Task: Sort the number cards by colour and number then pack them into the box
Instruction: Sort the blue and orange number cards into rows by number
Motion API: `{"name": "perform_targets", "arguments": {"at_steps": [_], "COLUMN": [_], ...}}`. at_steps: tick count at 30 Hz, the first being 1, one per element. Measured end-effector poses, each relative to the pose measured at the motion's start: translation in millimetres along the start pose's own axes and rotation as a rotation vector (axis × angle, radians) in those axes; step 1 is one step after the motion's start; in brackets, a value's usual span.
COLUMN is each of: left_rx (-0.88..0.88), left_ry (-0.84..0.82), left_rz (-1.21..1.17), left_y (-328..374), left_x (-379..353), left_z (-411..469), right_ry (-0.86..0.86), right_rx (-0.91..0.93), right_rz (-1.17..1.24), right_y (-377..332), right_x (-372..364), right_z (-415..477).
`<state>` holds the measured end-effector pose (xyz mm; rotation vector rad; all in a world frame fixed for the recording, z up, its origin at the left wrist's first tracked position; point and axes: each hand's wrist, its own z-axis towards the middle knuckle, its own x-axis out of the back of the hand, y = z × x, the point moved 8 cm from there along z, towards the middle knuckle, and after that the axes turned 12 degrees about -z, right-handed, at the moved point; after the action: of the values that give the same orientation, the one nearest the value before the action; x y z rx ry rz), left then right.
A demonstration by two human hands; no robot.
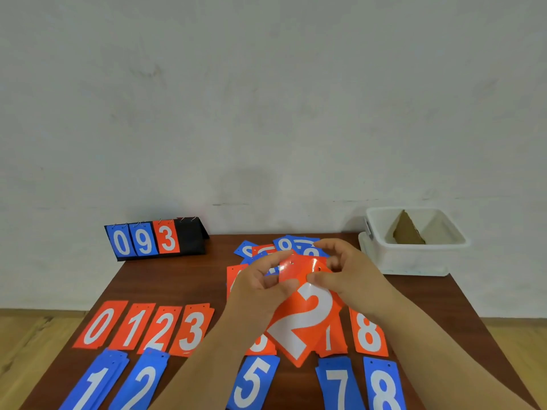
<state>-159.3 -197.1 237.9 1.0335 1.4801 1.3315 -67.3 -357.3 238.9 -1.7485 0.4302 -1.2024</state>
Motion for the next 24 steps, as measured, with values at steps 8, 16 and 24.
{"name": "perform_targets", "arguments": {"at_steps": [8,16,24], "left_rx": [-0.061,-0.04,-0.018], "left_ry": [0.167,0.404,0.701], "left_rz": [0.119,0.077,0.211], "left_y": [-10.4,-30.7,-49.8], "left_x": [12.0,48.7,152.5], "left_z": [-7.3,-30.4,-67.7], "right_ry": [0.069,0.023,0.092], "right_rx": [0.089,0.092,-0.041], "right_rz": [0.169,0.163,0.093], "right_y": [-0.3,15.9,28.2], "right_x": [-5.7,-48.1,-88.3], "right_z": [-16.4,-25.8,-9.3]}}
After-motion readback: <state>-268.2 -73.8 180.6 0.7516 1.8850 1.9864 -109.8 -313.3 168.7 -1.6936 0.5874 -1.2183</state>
